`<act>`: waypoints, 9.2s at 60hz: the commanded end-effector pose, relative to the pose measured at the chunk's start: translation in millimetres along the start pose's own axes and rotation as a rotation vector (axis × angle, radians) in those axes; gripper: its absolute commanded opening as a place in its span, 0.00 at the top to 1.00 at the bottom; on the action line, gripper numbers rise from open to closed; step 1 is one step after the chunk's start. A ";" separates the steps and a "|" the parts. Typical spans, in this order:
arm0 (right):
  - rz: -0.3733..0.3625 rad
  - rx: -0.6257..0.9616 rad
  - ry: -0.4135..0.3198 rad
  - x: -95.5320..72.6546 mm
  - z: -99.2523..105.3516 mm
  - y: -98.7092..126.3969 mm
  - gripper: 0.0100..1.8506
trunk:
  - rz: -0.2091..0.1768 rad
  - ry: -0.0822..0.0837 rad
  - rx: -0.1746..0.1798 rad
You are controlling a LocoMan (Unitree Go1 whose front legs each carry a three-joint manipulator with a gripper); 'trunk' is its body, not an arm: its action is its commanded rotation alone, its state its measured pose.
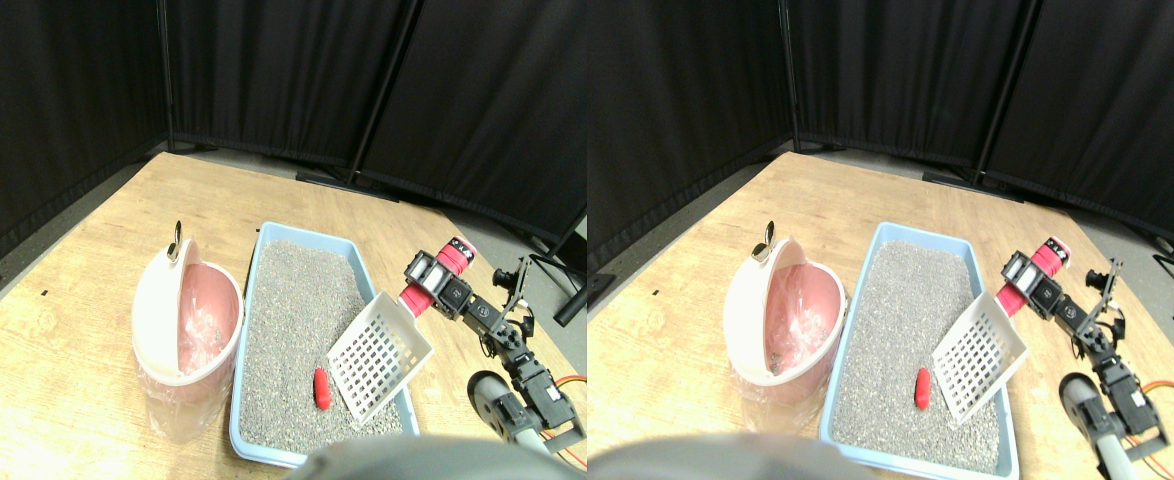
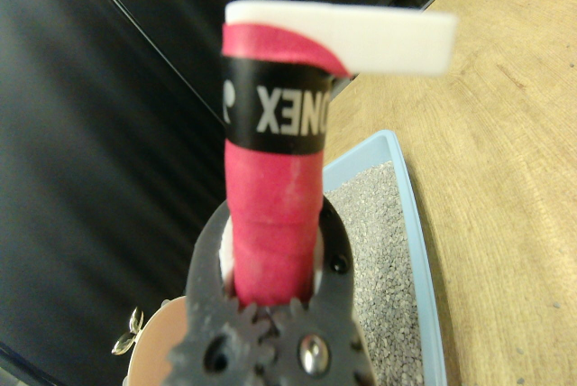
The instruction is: Scoop (unimanual)
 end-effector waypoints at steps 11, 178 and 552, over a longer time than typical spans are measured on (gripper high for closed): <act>0.008 -0.029 -0.029 7.8 15.2 33.3 0.98 | 0.009 0.018 -0.021; -0.424 1.761 0.071 38.4 -15.6 26.9 0.98 | 0.063 0.022 -0.076; -0.343 0.867 -0.070 59.9 21.2 4.0 0.98 | 0.146 -0.001 -0.093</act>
